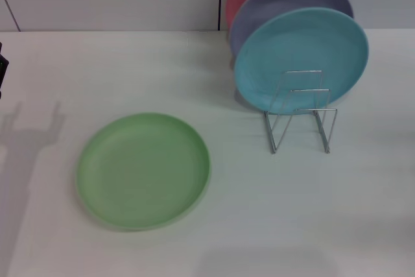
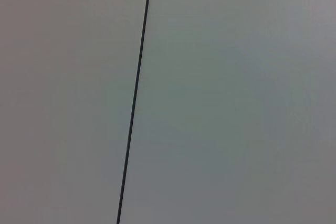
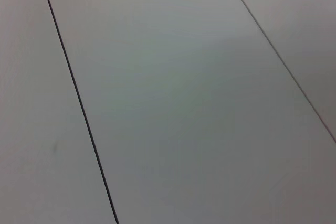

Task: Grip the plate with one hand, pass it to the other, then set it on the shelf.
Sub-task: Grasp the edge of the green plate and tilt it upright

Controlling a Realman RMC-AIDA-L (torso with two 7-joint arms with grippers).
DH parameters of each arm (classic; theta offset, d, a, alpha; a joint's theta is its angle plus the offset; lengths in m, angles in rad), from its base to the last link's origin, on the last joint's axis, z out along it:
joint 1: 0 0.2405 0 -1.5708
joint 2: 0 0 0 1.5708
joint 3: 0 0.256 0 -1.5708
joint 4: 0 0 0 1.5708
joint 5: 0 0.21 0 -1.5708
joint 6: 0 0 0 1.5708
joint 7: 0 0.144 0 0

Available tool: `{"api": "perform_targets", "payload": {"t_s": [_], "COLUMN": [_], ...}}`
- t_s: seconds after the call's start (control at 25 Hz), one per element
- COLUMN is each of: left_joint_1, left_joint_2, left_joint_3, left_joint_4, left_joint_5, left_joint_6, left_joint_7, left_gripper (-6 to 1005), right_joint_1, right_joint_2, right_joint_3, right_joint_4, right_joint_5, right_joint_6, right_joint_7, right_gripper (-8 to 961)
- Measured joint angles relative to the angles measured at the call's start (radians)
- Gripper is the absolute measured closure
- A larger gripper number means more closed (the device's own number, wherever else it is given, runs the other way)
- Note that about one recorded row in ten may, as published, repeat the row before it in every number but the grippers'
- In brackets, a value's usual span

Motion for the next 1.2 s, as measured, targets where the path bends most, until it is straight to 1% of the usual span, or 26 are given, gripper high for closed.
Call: {"api": "perform_targets", "payload": {"t_s": [0.36, 0.6, 0.92, 1.04, 1.16, 1.2], "left_joint_1": [-0.001, 0.014, 0.017, 0.004, -0.023, -0.038], "left_joint_2": [0.001, 0.003, 0.008, 0.009, 0.010, 0.010], "left_joint_3": [0.006, 0.009, 0.010, 0.011, 0.004, 0.000], "left_joint_4": [0.003, -0.005, -0.001, 0.003, 0.000, -0.007], "left_joint_5": [0.005, 0.005, 0.008, 0.009, 0.009, 0.009], "left_joint_6": [0.001, 0.004, 0.003, -0.021, -0.075, -0.103], "left_joint_7": [-0.001, -0.043, -0.073, -0.067, -0.056, -0.041], "left_gripper": [228, 227, 230, 231, 232, 233], "right_joint_1": [-0.001, -0.009, -0.011, -0.005, 0.013, 0.025], "right_joint_2": [-0.001, 0.007, 0.011, 0.010, 0.004, -0.001], "right_joint_3": [-0.001, -0.001, 0.000, 0.000, 0.000, 0.000], "right_joint_4": [-0.001, -0.002, -0.006, -0.005, -0.002, -0.002], "right_joint_5": [0.000, 0.000, 0.002, 0.002, 0.002, 0.001], "right_joint_6": [0.001, 0.002, 0.002, 0.011, 0.050, 0.073], "right_joint_7": [-0.005, -0.006, -0.008, -0.008, -0.009, -0.010], "right_gripper": [495, 495, 496, 496, 496, 496]}}
